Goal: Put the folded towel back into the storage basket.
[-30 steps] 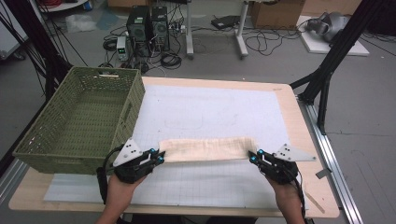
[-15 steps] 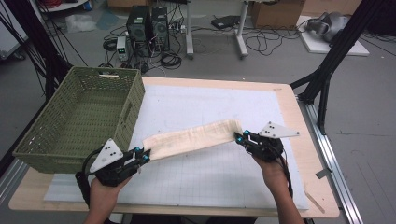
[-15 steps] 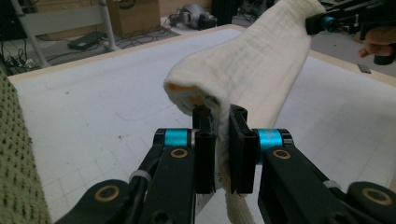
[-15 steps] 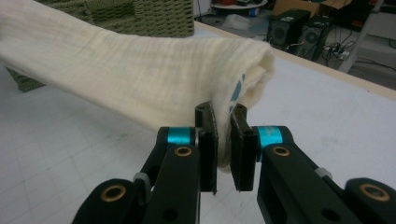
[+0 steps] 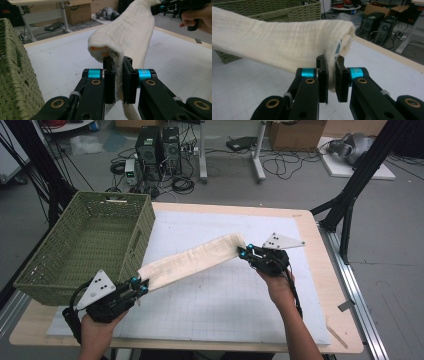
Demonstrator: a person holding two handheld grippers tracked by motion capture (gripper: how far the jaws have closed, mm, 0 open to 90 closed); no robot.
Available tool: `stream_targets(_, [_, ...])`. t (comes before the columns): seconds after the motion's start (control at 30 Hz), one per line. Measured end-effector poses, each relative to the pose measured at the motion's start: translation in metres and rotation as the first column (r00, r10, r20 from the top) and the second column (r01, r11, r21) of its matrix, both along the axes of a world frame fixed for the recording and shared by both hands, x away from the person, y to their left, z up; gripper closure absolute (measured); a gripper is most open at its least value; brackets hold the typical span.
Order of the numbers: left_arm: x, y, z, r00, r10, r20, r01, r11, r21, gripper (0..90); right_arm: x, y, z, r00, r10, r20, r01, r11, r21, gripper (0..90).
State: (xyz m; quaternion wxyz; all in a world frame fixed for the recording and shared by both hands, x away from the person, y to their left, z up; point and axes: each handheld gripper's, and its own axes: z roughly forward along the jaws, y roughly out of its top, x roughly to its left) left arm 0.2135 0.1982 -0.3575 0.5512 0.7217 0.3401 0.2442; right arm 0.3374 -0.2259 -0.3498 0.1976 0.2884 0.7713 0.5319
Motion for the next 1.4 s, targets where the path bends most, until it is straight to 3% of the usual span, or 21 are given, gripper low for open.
stream_targets(0.27, [-0.007, 0.012, 0.006, 0.9994, 0.024, 0.024, -0.024, 0.9997, 0.006, 82.2, 0.022, 0.027, 0.010, 0.9998, 0.022, 0.001, -0.022, 1.000, -0.020, 83.2])
stream_targets(0.53, [-0.015, 0.017, 0.011, 0.9974, 0.042, 0.059, -0.045, 0.9981, 0.043, 82.2, 0.046, 0.057, 0.021, 0.9999, 0.015, -0.002, -0.015, 0.999, -0.028, 83.2])
stream_targets(0.83, [-0.021, 0.037, 0.014, 0.9934, 0.091, 0.070, -0.093, 0.9954, 0.022, 82.2, 0.066, 0.095, 0.031, 0.9986, 0.053, -0.001, -0.053, 0.998, -0.043, 83.2])
stream_targets(0.97, [-0.024, 0.044, 0.016, 0.9890, 0.122, 0.084, -0.124, 0.9921, 0.020, 82.2, 0.075, 0.110, 0.036, 0.9970, 0.077, 0.007, -0.076, 0.997, -0.026, 83.1])
stream_targets(1.4, [-0.035, 0.080, 0.021, 0.9730, 0.215, 0.085, -0.214, 0.9767, -0.012, 82.2, 0.095, 0.169, 0.047, 0.9886, 0.149, 0.016, -0.149, 0.988, -0.044, 83.1])
